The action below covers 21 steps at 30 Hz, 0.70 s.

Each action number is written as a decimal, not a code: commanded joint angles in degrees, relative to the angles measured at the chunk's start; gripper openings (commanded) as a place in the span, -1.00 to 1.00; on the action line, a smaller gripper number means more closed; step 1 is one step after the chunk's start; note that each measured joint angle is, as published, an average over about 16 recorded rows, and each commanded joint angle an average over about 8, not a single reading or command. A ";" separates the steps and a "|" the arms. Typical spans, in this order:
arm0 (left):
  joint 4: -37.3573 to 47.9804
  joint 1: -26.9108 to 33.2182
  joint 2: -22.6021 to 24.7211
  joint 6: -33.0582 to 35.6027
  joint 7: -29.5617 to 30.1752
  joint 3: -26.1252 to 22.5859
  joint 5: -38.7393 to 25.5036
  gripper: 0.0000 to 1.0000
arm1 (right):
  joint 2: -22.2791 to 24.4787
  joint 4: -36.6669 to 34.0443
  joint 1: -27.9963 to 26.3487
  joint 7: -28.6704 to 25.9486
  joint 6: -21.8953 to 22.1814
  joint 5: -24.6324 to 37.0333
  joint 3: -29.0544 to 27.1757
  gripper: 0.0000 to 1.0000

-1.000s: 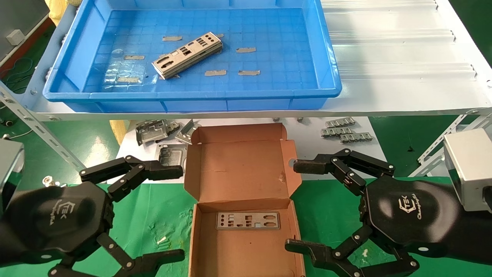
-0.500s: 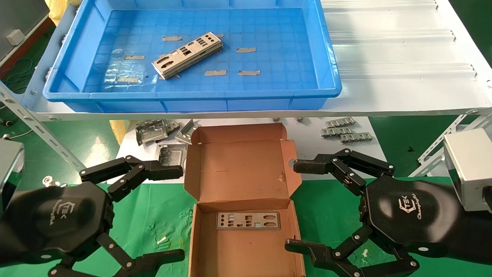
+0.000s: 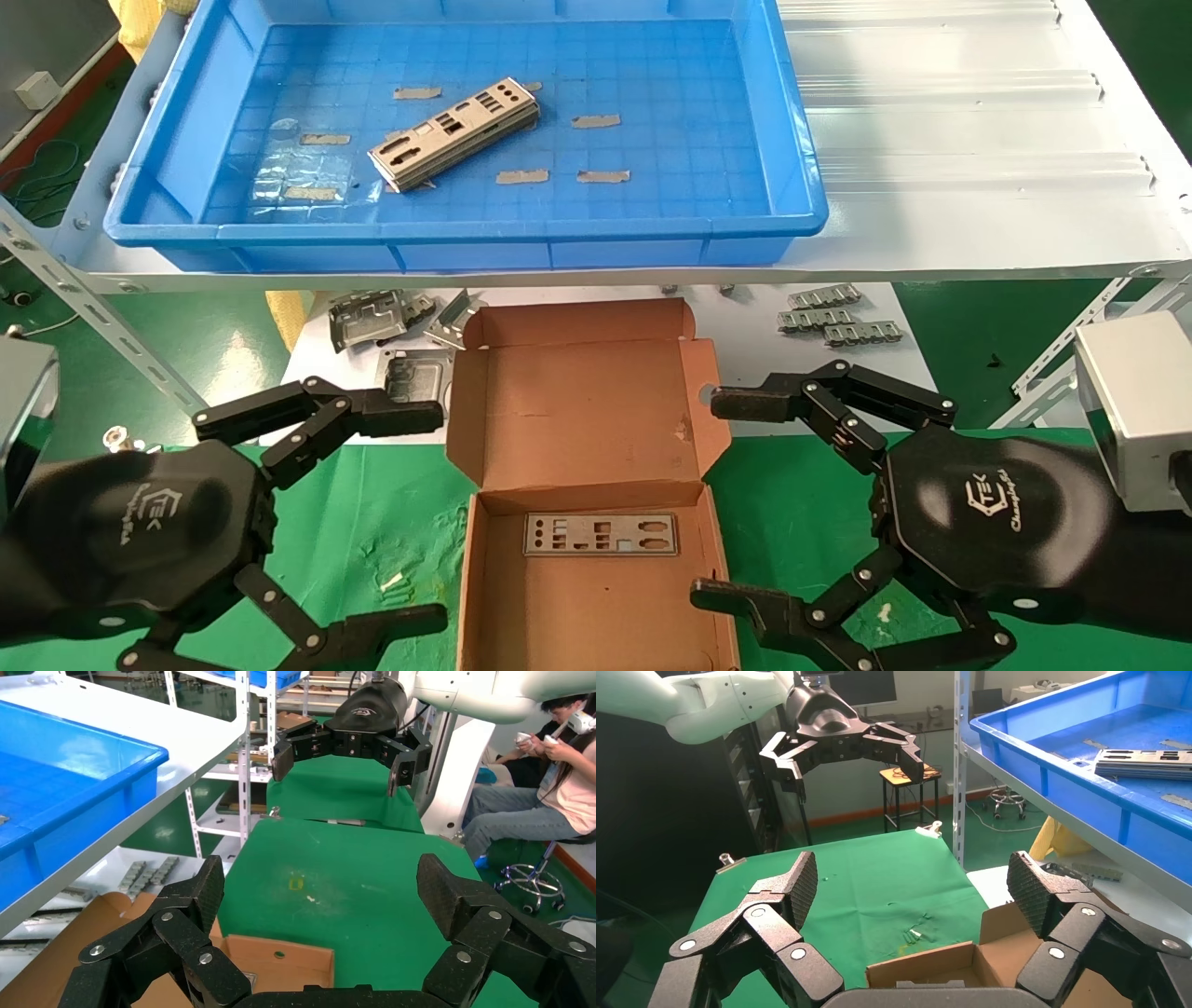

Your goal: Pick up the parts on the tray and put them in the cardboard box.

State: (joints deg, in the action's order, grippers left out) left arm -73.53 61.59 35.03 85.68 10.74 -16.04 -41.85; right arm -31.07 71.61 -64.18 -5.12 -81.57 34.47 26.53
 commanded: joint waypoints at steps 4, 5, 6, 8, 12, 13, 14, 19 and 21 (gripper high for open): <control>0.00 0.00 0.00 0.00 0.00 0.00 0.00 1.00 | 0.00 0.00 0.00 0.00 0.00 0.00 0.00 1.00; 0.00 0.00 0.00 0.00 0.00 0.00 0.00 1.00 | 0.00 0.00 0.00 0.00 0.00 0.00 0.00 1.00; 0.00 0.00 0.00 0.00 0.00 0.00 0.00 1.00 | 0.00 0.00 0.00 0.00 0.00 0.00 0.00 1.00; 0.00 0.00 0.00 0.00 0.00 0.00 0.00 1.00 | 0.00 0.00 0.00 0.00 0.00 0.00 0.00 1.00; 0.00 0.00 0.00 0.00 0.00 0.00 0.00 1.00 | 0.00 0.00 0.00 0.00 0.00 0.00 0.00 1.00; 0.00 0.00 0.00 0.00 0.00 0.00 0.00 1.00 | 0.00 0.00 0.00 0.00 0.00 0.00 0.00 1.00; 0.00 0.00 0.00 0.00 0.00 0.00 0.00 1.00 | 0.00 0.00 0.00 0.00 0.00 0.00 0.00 1.00; 0.00 0.00 0.00 0.00 0.00 0.00 0.00 1.00 | 0.00 0.00 0.00 0.00 0.00 0.00 0.00 1.00; 0.00 0.00 0.00 0.00 0.00 0.00 0.00 1.00 | 0.00 0.00 0.00 0.00 0.00 0.00 0.00 1.00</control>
State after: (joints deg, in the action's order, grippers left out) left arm -73.53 61.59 35.03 85.68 10.73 -16.04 -41.85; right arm -31.07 71.61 -64.18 -5.12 -81.57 34.47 26.53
